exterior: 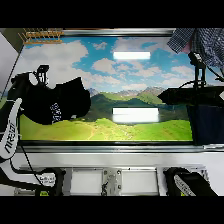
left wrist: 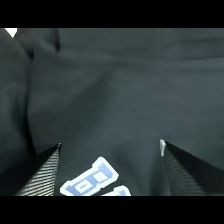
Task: Fold the clothes and pants, and hang the long-sleeved shirts on hangers.
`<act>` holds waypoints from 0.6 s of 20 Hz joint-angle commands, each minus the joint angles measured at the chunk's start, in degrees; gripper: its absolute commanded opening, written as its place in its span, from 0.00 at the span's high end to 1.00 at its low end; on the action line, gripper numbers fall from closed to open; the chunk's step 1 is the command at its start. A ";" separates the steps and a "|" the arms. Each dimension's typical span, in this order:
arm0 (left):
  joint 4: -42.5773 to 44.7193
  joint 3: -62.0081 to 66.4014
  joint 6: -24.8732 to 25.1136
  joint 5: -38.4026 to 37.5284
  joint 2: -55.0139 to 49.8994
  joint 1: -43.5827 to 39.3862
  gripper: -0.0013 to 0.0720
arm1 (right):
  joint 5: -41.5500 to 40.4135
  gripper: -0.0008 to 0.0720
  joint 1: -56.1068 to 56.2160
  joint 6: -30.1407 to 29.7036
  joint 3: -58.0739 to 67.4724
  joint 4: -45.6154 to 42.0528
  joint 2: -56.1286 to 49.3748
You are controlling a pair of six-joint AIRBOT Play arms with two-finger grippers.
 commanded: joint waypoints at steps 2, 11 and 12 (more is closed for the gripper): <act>2.03 0.17 0.13 -1.60 -5.99 0.22 0.01 | 0.00 0.96 0.07 0.00 0.02 0.00 -0.04; -1.84 4.87 -0.92 -10.36 -5.01 -7.56 0.97 | 0.00 0.96 0.07 -0.07 0.02 -0.04 -0.07; -4.96 6.82 -0.46 -11.19 -3.45 -10.03 0.97 | 0.00 0.96 0.04 -0.02 0.02 -0.02 -0.04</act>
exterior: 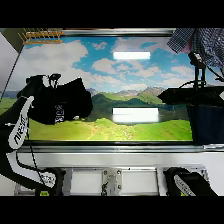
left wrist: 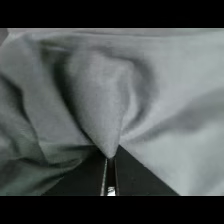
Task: Fold the clothes and pants, and hang the long-sleeved shirts on hangers.
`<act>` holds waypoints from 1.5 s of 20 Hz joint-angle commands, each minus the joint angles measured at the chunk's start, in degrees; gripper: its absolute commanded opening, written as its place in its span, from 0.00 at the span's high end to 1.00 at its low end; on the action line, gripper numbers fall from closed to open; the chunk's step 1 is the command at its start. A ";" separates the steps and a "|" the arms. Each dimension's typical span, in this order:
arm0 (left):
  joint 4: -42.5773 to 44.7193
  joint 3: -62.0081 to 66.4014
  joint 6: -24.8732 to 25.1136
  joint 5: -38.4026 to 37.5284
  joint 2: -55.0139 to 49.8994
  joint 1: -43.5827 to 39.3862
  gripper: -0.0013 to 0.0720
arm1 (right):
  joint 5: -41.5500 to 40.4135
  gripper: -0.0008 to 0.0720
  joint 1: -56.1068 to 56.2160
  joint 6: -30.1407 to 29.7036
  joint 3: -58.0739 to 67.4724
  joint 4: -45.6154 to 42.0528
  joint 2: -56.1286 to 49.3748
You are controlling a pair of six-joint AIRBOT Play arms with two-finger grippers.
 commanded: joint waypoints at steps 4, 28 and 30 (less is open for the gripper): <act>-16.17 9.86 0.39 -4.02 8.26 -17.62 0.97 | -0.57 0.96 0.07 0.74 0.02 1.09 -0.07; -16.24 21.68 -3.19 3.10 -10.80 -12.81 0.13 | 1.22 0.97 -15.41 -3.89 0.00 3.63 0.44; -23.08 26.53 -1.60 1.29 -17.27 -11.19 0.13 | 2.58 0.97 -15.41 -3.89 0.00 3.65 -0.07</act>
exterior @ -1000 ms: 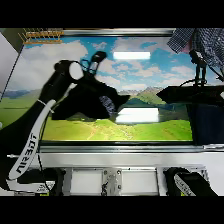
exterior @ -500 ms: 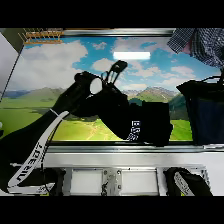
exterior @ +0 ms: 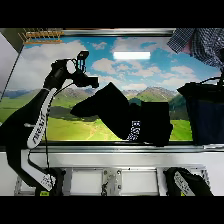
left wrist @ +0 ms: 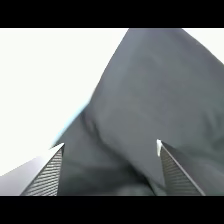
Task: Fold the clothes and pants, and hang the long-sleeved shirts on hangers.
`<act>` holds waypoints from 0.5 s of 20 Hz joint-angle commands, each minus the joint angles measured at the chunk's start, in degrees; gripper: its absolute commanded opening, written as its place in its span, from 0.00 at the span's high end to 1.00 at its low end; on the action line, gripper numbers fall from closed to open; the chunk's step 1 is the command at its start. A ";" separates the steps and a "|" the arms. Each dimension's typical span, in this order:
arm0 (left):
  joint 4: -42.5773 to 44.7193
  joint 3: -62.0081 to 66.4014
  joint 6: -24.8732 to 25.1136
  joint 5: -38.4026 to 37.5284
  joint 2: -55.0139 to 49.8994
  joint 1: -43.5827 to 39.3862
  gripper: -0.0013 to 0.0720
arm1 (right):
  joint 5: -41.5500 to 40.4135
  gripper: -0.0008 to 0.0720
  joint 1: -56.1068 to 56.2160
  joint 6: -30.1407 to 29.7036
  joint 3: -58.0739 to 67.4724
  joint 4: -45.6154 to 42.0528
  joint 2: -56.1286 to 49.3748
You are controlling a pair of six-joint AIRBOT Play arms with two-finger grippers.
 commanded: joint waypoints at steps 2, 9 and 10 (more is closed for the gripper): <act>-10.36 10.78 3.13 -6.51 -13.73 3.72 0.13 | 2.75 0.97 0.00 0.02 0.00 0.00 -1.11; -11.72 17.00 4.17 -12.98 -20.70 0.22 0.16 | 2.75 0.97 0.00 0.02 -0.02 -0.02 -3.61; -11.85 16.65 4.04 -12.72 -20.70 -0.13 0.39 | 2.78 0.97 -0.07 -0.02 -0.02 -0.24 -4.20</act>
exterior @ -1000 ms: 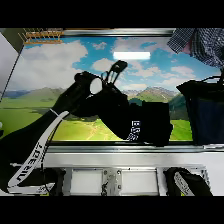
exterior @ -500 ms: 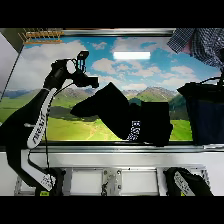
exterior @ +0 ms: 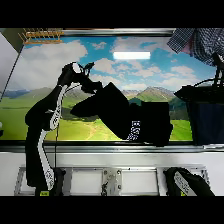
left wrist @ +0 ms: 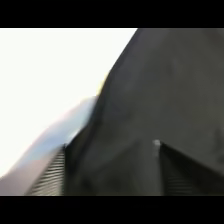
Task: Fold the clothes and pants, and hang the long-sleeved shirts on hangers.
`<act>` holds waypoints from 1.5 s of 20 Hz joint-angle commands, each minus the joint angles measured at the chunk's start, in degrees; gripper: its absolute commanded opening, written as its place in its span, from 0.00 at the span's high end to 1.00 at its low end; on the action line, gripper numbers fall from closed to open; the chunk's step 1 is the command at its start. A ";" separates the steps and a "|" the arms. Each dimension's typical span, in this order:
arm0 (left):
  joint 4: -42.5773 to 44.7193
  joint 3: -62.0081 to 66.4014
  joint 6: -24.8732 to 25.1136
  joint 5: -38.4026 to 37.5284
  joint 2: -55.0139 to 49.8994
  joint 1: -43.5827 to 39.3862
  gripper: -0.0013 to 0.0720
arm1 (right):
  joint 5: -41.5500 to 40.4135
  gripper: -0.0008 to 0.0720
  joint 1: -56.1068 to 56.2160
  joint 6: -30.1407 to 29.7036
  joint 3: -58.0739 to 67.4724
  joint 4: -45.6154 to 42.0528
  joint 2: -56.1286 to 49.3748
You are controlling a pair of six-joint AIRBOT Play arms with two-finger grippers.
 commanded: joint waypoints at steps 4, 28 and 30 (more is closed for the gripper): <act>-1.29 0.44 0.63 -2.25 0.83 0.50 0.97 | 0.22 0.97 -2.32 -0.39 -1.40 -9.22 -2.25; -1.01 -30.67 0.81 12.55 35.32 12.72 0.97 | -13.14 0.97 -1.81 -10.27 -10.64 2.64 -17.59; -1.01 -27.63 0.83 12.02 42.56 14.67 0.97 | -10.49 0.97 -1.79 -10.27 0.50 1.90 -12.17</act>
